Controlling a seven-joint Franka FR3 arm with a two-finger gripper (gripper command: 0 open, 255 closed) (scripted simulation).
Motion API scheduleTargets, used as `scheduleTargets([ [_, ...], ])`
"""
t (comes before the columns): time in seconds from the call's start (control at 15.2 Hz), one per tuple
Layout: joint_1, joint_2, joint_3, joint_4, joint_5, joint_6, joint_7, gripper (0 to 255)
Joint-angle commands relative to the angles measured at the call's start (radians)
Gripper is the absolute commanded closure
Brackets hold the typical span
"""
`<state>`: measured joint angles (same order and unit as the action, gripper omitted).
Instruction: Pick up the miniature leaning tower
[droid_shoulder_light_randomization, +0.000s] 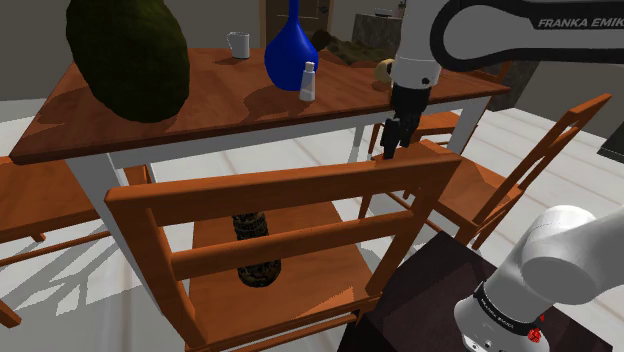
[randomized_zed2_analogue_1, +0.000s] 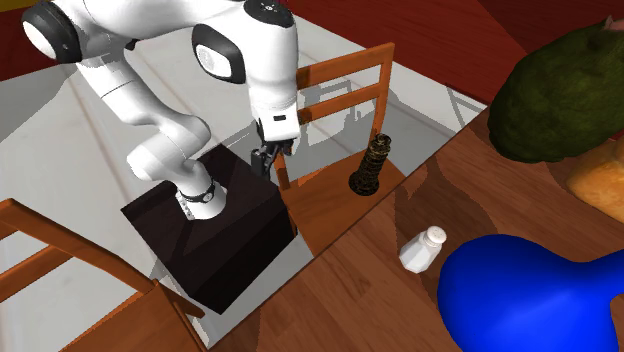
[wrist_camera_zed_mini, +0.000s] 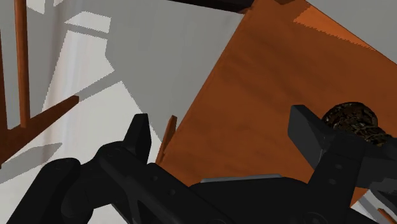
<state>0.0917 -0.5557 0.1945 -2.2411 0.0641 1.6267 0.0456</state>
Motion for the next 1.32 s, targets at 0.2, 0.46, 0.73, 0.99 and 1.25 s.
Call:
scheduleTargets([
  [0.2, 0.023, 0.156, 0.078, 0.104, 0.021, 0.047, 0.077, 0],
  [0.46, 0.041, 0.283, 0.138, 0.197, 0.018, 0.076, 0.141, 0],
  [0.73, 0.063, 0.421, 0.194, 0.308, -0.004, 0.094, 0.209, 0],
  [0.99, 0.095, 0.569, 0.241, 0.439, -0.046, 0.097, 0.28, 0],
  [1.25, 0.144, 0.727, 0.275, 0.594, -0.103, 0.082, 0.35, 0],
])
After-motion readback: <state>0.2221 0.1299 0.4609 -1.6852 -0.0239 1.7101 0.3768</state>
